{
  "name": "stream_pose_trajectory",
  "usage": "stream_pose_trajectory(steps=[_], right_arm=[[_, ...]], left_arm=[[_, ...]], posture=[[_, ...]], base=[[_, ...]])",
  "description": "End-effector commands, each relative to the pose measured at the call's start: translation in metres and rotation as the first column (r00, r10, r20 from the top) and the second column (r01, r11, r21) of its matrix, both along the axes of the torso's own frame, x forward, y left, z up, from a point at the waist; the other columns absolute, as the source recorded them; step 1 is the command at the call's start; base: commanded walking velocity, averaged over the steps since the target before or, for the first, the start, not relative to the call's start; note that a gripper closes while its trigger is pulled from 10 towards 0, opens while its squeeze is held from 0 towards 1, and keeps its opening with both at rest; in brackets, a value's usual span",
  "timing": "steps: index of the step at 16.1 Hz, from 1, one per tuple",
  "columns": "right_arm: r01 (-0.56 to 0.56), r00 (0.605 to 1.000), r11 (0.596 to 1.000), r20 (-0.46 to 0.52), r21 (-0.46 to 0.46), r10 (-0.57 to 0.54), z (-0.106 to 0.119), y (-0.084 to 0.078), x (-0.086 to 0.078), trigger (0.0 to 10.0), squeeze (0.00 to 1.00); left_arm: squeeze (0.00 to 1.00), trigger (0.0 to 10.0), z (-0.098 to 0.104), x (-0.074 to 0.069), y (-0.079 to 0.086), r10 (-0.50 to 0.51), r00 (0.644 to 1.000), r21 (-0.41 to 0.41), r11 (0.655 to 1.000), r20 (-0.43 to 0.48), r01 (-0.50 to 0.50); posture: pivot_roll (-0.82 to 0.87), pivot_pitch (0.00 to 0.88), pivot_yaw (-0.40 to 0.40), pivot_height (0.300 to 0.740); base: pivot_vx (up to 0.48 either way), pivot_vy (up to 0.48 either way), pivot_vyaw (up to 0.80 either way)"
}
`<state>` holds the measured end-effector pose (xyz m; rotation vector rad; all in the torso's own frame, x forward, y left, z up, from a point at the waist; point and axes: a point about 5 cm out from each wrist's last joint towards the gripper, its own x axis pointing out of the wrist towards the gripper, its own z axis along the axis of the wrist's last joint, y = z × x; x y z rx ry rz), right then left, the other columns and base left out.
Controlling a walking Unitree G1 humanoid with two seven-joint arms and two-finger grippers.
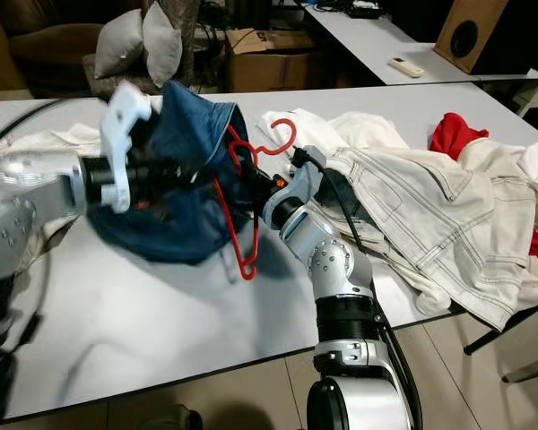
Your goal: Hang hanger
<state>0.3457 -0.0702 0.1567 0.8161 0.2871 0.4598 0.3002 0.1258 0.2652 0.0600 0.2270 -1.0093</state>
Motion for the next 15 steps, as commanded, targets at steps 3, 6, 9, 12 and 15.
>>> stream_pose_trajectory(steps=[3, 6, 9, 12, 15], right_arm=[[-0.001, 1.0, 0.996, 0.001, 0.094, 0.001, 0.011, 0.009, 0.005, 10.0, 0.0], [0.043, 0.999, 0.986, -0.021, 0.163, -0.04, 0.012, 0.014, 0.007, 10.0, 0.0], [0.159, 0.985, 0.975, -0.095, 0.156, -0.145, -0.008, 0.016, 0.009, 10.0, 0.0], [0.163, 0.987, 0.885, -0.08, 0.437, -0.143, 0.011, 0.029, 0.009, 10.0, 0.0], [0.166, 0.986, 0.839, -0.057, 0.519, -0.16, 0.023, 0.03, 0.014, 10.0, 0.0]], left_arm=[[0.0, 0.0, 0.016, -0.007, -0.012, -0.113, 0.993, -0.092, 0.99, -0.015, 0.111], [0.0, 0.0, 0.035, 0.002, -0.017, -0.078, 0.997, -0.242, 0.967, -0.013, 0.073], [0.0, 0.0, 0.048, 0.002, -0.03, -0.135, 0.99, -0.352, 0.929, -0.034, 0.115], [0.0, 0.0, 0.017, 0.002, -0.032, -0.076, 0.994, -0.121, 0.99, -0.078, 0.066], [0.0, 0.0, -0.004, 0.001, -0.02, -0.015, 0.993, -0.007, 1.0, -0.12, 0.014]], posture=[[0.09, 0.002, -0.05, 0.74], [0.1, 0.004, -0.044, 0.74], [0.12, 0.008, -0.033, 0.74], [0.14, 0.009, -0.001, 0.74], [0.14, 0.005, 0.007, 0.74]], base=[[0.0, 0.0, 0.0], [0.0, 0.0, 0.0], [0.0, 0.0, 0.0], [0.0, 0.0, 0.0], [0.0, 0.0, 0.0]])
